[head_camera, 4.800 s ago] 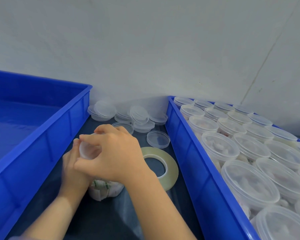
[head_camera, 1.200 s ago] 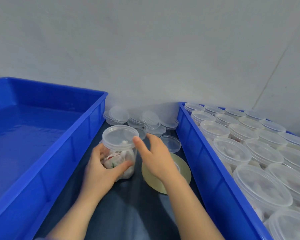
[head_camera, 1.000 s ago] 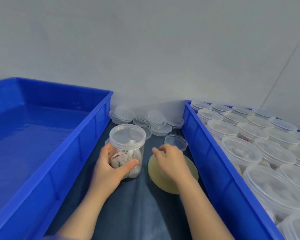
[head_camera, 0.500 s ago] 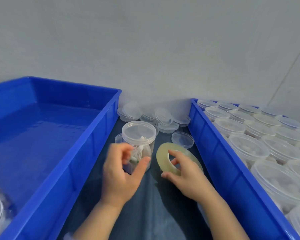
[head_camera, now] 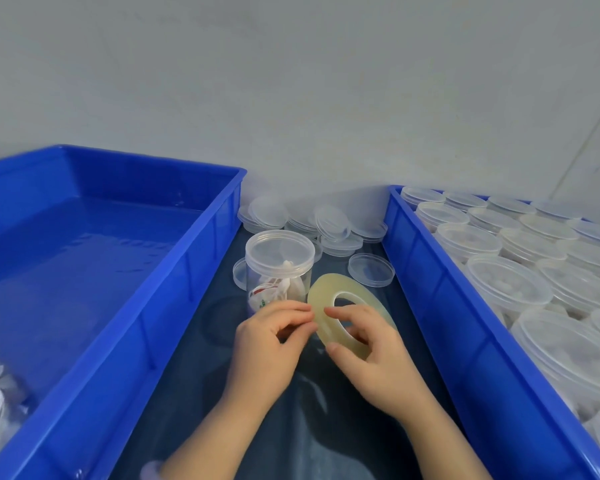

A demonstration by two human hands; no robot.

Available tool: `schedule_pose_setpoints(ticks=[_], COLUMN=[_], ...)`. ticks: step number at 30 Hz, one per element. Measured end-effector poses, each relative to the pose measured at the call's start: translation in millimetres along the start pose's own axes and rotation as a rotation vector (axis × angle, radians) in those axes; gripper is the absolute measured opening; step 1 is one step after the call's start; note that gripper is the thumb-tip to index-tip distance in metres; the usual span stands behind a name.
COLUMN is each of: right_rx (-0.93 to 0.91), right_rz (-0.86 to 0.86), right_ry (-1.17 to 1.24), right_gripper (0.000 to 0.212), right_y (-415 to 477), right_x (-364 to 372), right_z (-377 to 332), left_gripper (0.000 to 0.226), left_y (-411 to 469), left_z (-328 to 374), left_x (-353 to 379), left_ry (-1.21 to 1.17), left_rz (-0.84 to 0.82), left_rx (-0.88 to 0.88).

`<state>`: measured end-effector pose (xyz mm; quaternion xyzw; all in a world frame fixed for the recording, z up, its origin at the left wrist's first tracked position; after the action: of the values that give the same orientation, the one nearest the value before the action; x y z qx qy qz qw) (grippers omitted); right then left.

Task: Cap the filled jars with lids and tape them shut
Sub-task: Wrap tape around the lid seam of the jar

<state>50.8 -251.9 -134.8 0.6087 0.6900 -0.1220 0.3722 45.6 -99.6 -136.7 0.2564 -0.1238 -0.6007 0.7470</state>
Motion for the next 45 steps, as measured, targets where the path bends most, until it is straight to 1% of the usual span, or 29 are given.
schedule_pose_setpoints(ticks=[3, 5, 6, 9, 13, 15, 17, 19, 21, 25, 27, 29, 36, 39, 43, 45], right_rx=[-0.004, -0.007, -0.010, -0.005, -0.011, -0.014, -0.014, -0.010, -0.013, -0.017, -0.028, -0.037, -0.026, -0.038, -0.028, -0.024], right_rz=[0.018, 0.023, 0.026, 0.039, 0.037, 0.044, 0.055, 0.057, 0.060, 0.070, 0.079, 0.087, 0.063, 0.072, 0.061, 0.067], right_ry=[-0.018, -0.012, -0.010, 0.011, 0.005, 0.005, 0.005, 0.001, -0.006, -0.001, 0.001, 0.004, -0.011, -0.030, -0.066, -0.078], right_gripper=[0.044, 0.045, 0.046, 0.048, 0.051, 0.051, 0.050, 0.049, 0.047, 0.045, 0.044, 0.043, 0.049, 0.043, 0.036, 0.034], right_y=[0, 0, -1, 0, -2, -2, -2, -2, -2, -2, -2, -2, -3, -3, -2, 0], right_x=[1, 2, 2, 0, 1, 1, 1, 0, -1, -2, -1, -1, -2, -1, 0, -1], right_z=[1, 1, 2, 3, 3, 3, 3, 3, 1, 0, 0, 0, 3, 2, 1, 0], left_gripper=[0.010, 0.009, 0.010, 0.026, 0.027, 0.029, 0.018, 0.007, 0.006, 0.010, 0.006, 0.013, 0.013, 0.013, 0.012, 0.014], left_y=[0, -1, -1, -1, -2, -3, -3, -2, -1, -3, -2, -1, 0, 0, -1, -3], left_z=[1, -1, -3, -10, -11, -9, -6, -2, -1, -2, -4, -7, -13, -13, -8, -2], left_x=[2, 2, 3, 3, 2, 1, 0, 2, 4, 4, 3, 1, 0, 1, 4, 7], left_ry=[0.127, 0.158, 0.127, -0.066, -0.154, -0.102, 0.008, 0.152, 0.223, 0.129, 0.071, 0.016, -0.029, 0.016, 0.115, 0.066], left_rz=[-0.013, -0.041, -0.053, -0.073, -0.059, -0.059, -0.051, -0.082, -0.132, -0.133, -0.122, -0.115, -0.133, -0.166, -0.198, -0.198], left_rx=[0.081, 0.059, 0.017, -0.155, -0.228, -0.197, -0.111, -0.014, -0.003, -0.074, -0.107, -0.146, -0.184, -0.163, -0.082, -0.052])
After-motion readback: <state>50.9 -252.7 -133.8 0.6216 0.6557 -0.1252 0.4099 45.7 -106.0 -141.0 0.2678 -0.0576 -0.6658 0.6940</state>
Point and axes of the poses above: each hand's wrist, its own y-axis towards the middle knuckle, its own x-axis out of the palm, z = x × y, the point moved 4 cm from there along y, towards the middle knuckle, and after that the axes turned 9 degrees about -y, right-handed, at the moved point
